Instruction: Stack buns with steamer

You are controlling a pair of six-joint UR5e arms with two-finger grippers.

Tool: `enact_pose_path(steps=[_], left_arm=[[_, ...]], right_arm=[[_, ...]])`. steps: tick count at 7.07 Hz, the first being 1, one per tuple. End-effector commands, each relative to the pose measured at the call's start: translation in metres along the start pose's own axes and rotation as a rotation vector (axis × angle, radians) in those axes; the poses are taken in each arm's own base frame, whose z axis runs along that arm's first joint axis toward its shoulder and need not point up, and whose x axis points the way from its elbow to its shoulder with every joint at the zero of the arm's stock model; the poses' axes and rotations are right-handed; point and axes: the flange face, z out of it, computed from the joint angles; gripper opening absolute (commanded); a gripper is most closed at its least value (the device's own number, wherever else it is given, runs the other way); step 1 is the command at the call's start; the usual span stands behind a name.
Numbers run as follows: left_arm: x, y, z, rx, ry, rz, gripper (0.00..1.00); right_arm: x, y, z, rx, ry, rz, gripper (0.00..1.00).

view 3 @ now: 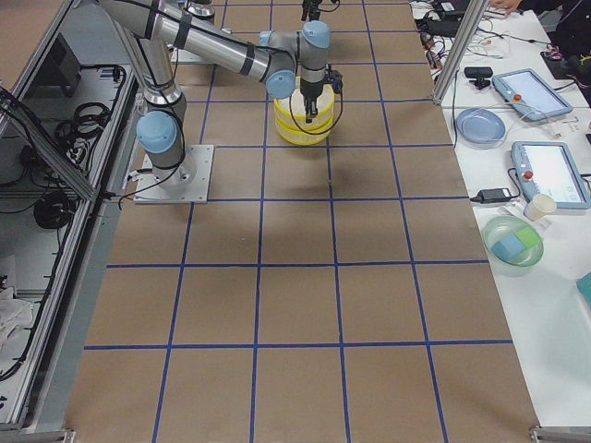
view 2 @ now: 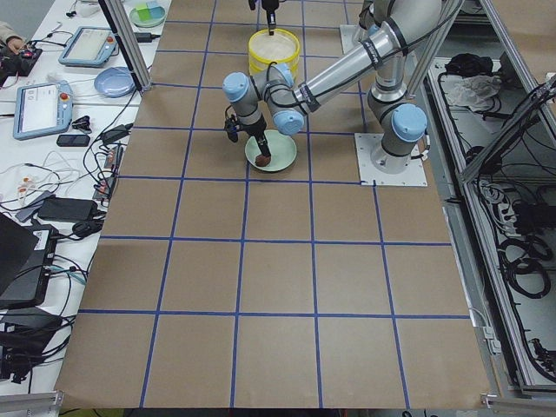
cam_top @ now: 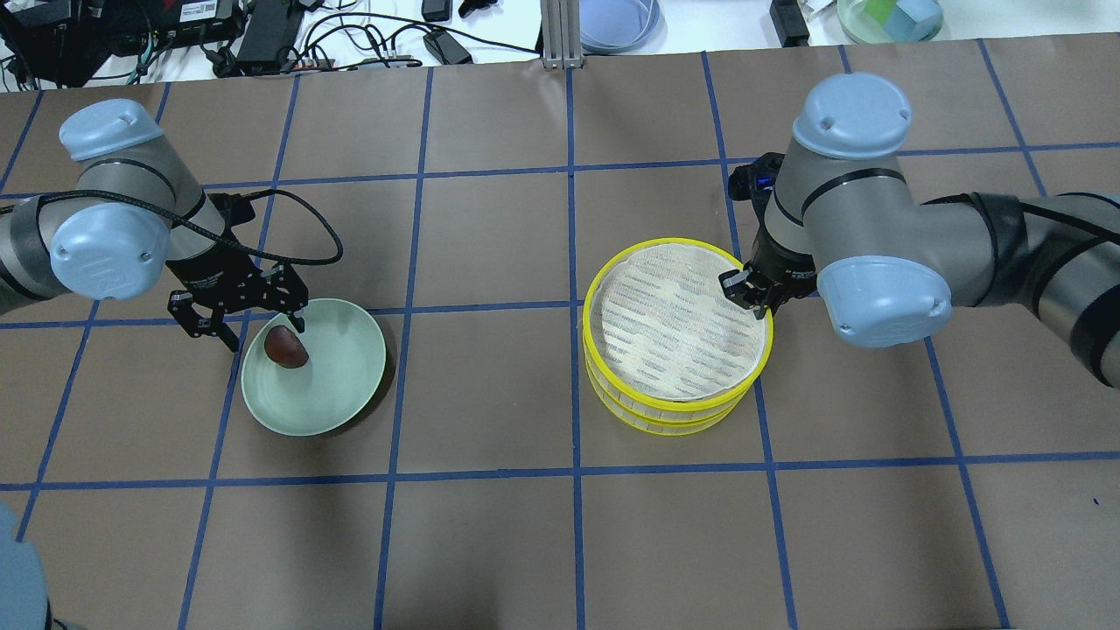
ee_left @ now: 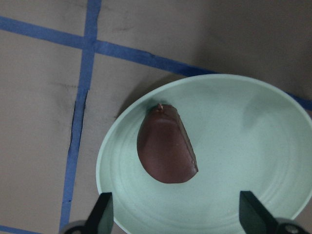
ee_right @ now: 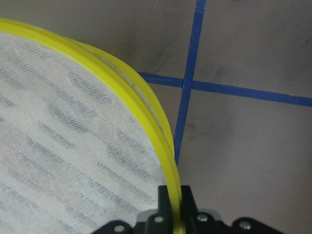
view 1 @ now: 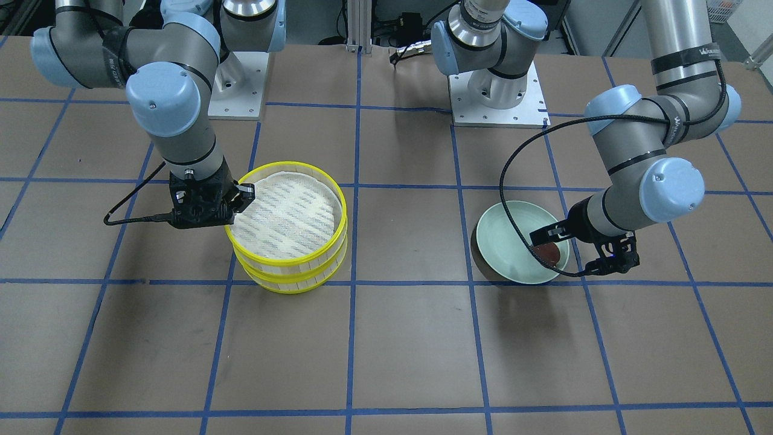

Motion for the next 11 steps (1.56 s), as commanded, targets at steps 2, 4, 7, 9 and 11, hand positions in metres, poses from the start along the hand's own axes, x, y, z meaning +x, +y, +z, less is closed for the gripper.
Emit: enact_pose_path(steps=[2,4,7,9,11], left_arm=[[-0.003,-0.011,0.034,-0.052,0.005,-0.011,0.91],[-0.003,-0.009,0.038,-0.059,0.005,-0.034,0.68],[-0.005,-0.013,0.033,-0.034,-0.008,-0.051,0.0],[0.003,-0.008,0.005,0.029,-0.011,-0.047,0.0],[0.069,0.013,-0.055,0.113,0.006,-0.065,0.0]], right_arm=[[0.004,-0.004,0.005,-0.003,0.003,0.008,0.0],[0.01,-0.004,0.008,-0.014,-0.002,0.022,0.0],[0.009,0.0,0.011,-0.045,-0.008,0.041,0.01],[0.006,-0.001,0.01,-0.042,-0.02,0.061,0.0],[0.006,-0.001,0.01,-0.041,-0.015,0.061,0.0]])
